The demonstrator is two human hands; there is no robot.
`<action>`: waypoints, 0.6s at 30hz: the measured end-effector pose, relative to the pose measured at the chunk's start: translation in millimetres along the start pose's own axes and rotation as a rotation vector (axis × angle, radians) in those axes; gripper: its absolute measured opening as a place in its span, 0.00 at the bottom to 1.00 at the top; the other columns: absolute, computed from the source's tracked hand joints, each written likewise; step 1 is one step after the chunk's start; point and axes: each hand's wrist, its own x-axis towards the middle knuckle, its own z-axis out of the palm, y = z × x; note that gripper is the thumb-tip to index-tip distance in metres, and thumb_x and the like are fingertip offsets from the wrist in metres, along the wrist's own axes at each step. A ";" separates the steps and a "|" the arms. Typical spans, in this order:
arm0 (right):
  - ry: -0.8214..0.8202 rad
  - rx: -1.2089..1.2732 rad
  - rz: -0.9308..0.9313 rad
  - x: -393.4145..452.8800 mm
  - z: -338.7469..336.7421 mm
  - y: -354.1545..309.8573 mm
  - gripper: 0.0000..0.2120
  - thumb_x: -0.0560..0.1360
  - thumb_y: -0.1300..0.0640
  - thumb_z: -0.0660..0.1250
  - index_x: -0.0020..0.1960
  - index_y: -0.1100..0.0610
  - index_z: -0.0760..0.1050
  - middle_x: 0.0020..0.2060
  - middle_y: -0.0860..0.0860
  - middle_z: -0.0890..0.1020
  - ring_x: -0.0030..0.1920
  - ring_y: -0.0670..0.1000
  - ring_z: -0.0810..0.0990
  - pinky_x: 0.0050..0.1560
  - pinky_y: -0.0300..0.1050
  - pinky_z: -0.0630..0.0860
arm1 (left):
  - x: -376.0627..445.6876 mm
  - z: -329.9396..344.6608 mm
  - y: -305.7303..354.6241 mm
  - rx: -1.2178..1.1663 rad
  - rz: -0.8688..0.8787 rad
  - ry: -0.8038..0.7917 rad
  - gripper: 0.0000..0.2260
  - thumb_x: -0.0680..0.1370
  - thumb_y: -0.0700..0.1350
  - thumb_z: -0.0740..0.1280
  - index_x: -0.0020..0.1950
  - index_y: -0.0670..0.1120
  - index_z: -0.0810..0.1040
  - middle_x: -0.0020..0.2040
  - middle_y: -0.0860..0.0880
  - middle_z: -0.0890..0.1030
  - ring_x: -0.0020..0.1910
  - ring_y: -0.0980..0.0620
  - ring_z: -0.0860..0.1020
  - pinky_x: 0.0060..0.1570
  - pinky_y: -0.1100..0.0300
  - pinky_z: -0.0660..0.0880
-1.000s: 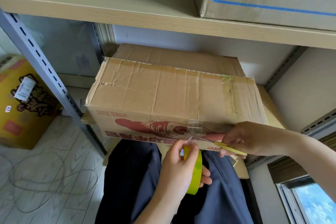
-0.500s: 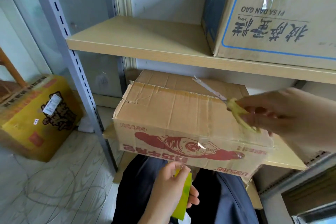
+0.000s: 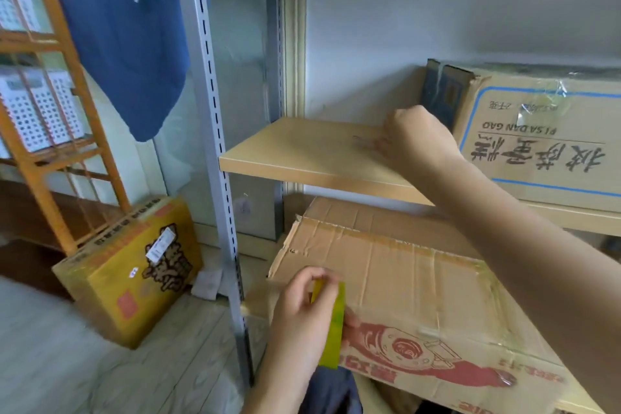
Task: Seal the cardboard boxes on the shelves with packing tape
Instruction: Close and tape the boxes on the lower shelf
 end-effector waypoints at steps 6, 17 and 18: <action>-0.347 0.532 -0.330 -75.9 6.0 -37.7 0.24 0.68 0.29 0.65 0.51 0.47 0.81 0.40 0.41 0.82 0.38 0.40 0.79 0.41 0.39 0.75 | 4.8 -5.4 34.6 0.030 0.083 -0.015 0.03 0.82 0.41 0.62 0.52 0.44 0.76 0.29 0.41 0.80 0.26 0.45 0.79 0.26 0.61 0.72; -0.075 0.511 -0.142 -8.5 33.5 -33.0 0.05 0.67 0.62 0.72 0.35 0.54 0.79 0.30 0.44 0.78 0.37 0.49 0.78 0.34 0.38 0.72 | 85.6 17.4 97.4 0.046 -0.019 0.004 0.09 0.81 0.41 0.65 0.42 0.38 0.73 0.24 0.43 0.76 0.17 0.51 0.72 0.20 0.65 0.69; -0.074 0.505 -0.117 -2.7 35.5 -31.1 0.06 0.68 0.62 0.72 0.35 0.54 0.79 0.30 0.44 0.77 0.37 0.49 0.78 0.33 0.36 0.70 | 90.9 18.2 99.5 0.060 -0.033 0.009 0.11 0.81 0.42 0.66 0.42 0.37 0.73 0.25 0.41 0.76 0.17 0.51 0.72 0.20 0.66 0.69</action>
